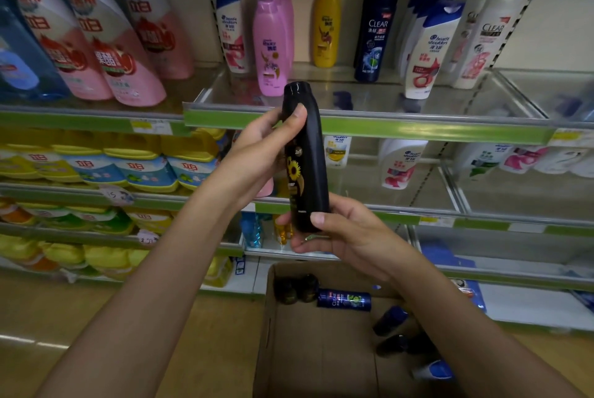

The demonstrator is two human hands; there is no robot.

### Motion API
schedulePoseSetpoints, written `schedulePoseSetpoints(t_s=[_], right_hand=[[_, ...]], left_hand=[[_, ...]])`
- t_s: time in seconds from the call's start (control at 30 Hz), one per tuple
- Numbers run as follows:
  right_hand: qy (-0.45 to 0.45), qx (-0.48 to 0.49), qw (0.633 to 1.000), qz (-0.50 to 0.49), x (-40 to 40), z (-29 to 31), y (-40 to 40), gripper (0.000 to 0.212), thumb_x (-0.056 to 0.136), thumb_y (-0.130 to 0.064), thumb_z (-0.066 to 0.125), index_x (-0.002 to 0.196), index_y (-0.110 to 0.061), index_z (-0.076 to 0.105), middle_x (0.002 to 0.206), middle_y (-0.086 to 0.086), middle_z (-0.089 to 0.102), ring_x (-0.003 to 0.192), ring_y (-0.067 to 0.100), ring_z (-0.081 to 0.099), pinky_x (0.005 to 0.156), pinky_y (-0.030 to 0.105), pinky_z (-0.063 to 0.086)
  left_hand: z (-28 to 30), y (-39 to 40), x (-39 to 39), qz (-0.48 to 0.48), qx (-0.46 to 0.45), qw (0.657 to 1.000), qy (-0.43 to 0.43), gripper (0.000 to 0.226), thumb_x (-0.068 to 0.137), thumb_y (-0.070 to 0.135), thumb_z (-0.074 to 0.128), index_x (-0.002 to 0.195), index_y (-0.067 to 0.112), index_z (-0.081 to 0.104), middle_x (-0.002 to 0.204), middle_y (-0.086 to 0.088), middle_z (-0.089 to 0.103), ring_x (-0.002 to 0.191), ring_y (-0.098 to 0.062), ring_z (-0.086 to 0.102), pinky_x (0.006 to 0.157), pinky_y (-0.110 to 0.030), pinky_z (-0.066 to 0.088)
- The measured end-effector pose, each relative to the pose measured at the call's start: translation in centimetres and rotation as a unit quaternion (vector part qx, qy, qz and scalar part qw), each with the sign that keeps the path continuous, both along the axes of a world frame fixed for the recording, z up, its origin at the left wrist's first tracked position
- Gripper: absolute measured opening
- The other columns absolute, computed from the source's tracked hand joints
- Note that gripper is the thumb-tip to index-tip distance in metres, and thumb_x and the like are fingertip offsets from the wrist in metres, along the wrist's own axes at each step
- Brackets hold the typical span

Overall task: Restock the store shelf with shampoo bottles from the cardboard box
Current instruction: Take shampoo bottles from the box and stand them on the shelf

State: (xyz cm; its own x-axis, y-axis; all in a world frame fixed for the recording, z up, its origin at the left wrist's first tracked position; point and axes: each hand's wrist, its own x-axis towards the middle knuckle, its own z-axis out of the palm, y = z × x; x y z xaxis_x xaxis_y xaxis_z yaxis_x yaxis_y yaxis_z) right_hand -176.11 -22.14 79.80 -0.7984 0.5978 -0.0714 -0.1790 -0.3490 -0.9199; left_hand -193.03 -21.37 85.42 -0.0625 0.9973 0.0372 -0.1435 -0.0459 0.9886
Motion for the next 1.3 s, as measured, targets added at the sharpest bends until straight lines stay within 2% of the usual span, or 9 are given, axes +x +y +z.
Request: schedulePoseSetpoints(t_s=[0.1, 0.23, 0.37, 0.5, 0.6, 0.83, 1.03, 1.13, 1.3], right_hand=[[0.006, -0.007, 1.000, -0.008, 0.0, 0.2, 0.1, 0.032, 0.090, -0.015, 0.053, 0.120, -0.005, 0.057, 0.114, 0.017, 0.068, 0.086, 0.022, 0.068, 0.080, 0.030, 0.057], [-0.032, 0.019, 0.998, -0.049, 0.2, 0.4, 0.3, 0.034, 0.086, -0.014, 0.061, 0.119, -0.003, 0.059, 0.103, 0.012, 0.070, 0.085, 0.022, 0.070, 0.078, 0.029, 0.058], [-0.067, 0.046, 0.994, -0.072, 0.0, 0.5, 0.4, 0.037, 0.081, -0.015, 0.066, 0.115, -0.005, 0.060, 0.100, 0.012, 0.070, 0.087, 0.026, 0.070, 0.082, 0.033, 0.059], [-0.061, 0.037, 0.994, -0.086, 0.0, 0.5, 0.3, 0.033, 0.086, -0.013, 0.063, 0.117, -0.004, 0.057, 0.100, 0.012, 0.071, 0.085, 0.026, 0.069, 0.079, 0.032, 0.059], [-0.032, 0.022, 0.995, -0.097, 0.4, 1.0, 0.4, 0.041, 0.083, -0.015, 0.062, 0.121, -0.001, 0.054, 0.101, 0.011, 0.070, 0.083, 0.024, 0.069, 0.078, 0.031, 0.058], [-0.040, 0.045, 0.991, -0.120, 0.9, 1.7, 1.5, 0.043, 0.081, -0.017, 0.064, 0.122, -0.005, 0.057, 0.111, 0.017, 0.069, 0.100, 0.031, 0.068, 0.087, 0.038, 0.057], [-0.058, 0.061, 0.982, -0.169, 1.2, 1.9, 2.1, 0.044, 0.078, -0.019, 0.067, 0.120, -0.008, 0.061, 0.113, 0.015, 0.070, 0.105, 0.033, 0.067, 0.092, 0.039, 0.055], [-0.069, 0.073, 0.977, -0.186, 1.6, 2.1, 2.1, 0.042, 0.077, -0.019, 0.068, 0.117, -0.009, 0.062, 0.111, 0.014, 0.071, 0.104, 0.031, 0.068, 0.089, 0.035, 0.056], [-0.074, 0.083, 0.966, -0.235, 3.3, 2.3, 2.0, 0.041, 0.077, -0.020, 0.068, 0.116, -0.010, 0.063, 0.111, 0.010, 0.072, 0.104, 0.027, 0.068, 0.089, 0.034, 0.056]], left_hand=[[0.1, 0.4, 0.4, 0.065, 0.013, 0.997, 0.032, 0.042, 0.079, 0.046, 0.065, 0.112, 0.020, 0.063, 0.091, 0.006, 0.073, 0.088, -0.008, 0.069, 0.076, -0.025, 0.050], [0.4, 0.5, 0.8, 0.132, 0.031, 0.987, 0.085, 0.031, 0.083, 0.041, 0.068, 0.105, 0.022, 0.063, 0.094, 0.002, 0.073, 0.088, -0.010, 0.070, 0.074, -0.025, 0.053], [0.6, 0.6, 1.2, 0.176, 0.049, 0.972, 0.146, 0.033, 0.077, 0.044, 0.073, 0.100, 0.024, 0.061, 0.092, 0.004, 0.072, 0.084, -0.009, 0.070, 0.071, -0.024, 0.054], [1.0, 0.7, 1.4, 0.131, 0.036, 0.983, 0.127, 0.033, 0.086, 0.040, 0.065, 0.111, 0.019, 0.061, 0.095, 0.004, 0.072, 0.086, -0.007, 0.069, 0.068, -0.020, 0.052], [1.6, 1.1, 0.8, 0.082, 0.019, 0.990, 0.109, 0.033, 0.090, 0.042, 0.058, 0.111, 0.016, 0.065, 0.097, 0.002, 0.073, 0.089, -0.008, 0.068, 0.072, -0.026, 0.052], [3.1, 1.8, 1.5, 0.061, 0.077, 0.987, 0.128, 0.030, 0.091, 0.036, 0.059, 0.111, 0.015, 0.065, 0.101, -0.002, 0.072, 0.095, -0.012, 0.068, 0.083, -0.028, 0.055], [4.0, 2.6, 1.9, 0.066, 0.112, 0.978, 0.165, 0.027, 0.090, 0.037, 0.059, 0.109, 0.019, 0.065, 0.095, 0.004, 0.069, 0.091, -0.010, 0.067, 0.068, -0.017, 0.053], [4.3, 3.1, 2.2, 0.047, 0.114, 0.979, 0.164, 0.029, 0.090, 0.038, 0.059, 0.112, 0.019, 0.064, 0.099, 0.001, 0.070, 0.092, -0.010, 0.068, 0.078, -0.023, 0.055], [4.6, 4.3, 4.2, 0.004, 0.119, 0.979, 0.163, 0.030, 0.090, 0.040, 0.059, 0.111, 0.018, 0.064, 0.099, 0.003, 0.070, 0.092, -0.008, 0.067, 0.078, -0.024, 0.054]])
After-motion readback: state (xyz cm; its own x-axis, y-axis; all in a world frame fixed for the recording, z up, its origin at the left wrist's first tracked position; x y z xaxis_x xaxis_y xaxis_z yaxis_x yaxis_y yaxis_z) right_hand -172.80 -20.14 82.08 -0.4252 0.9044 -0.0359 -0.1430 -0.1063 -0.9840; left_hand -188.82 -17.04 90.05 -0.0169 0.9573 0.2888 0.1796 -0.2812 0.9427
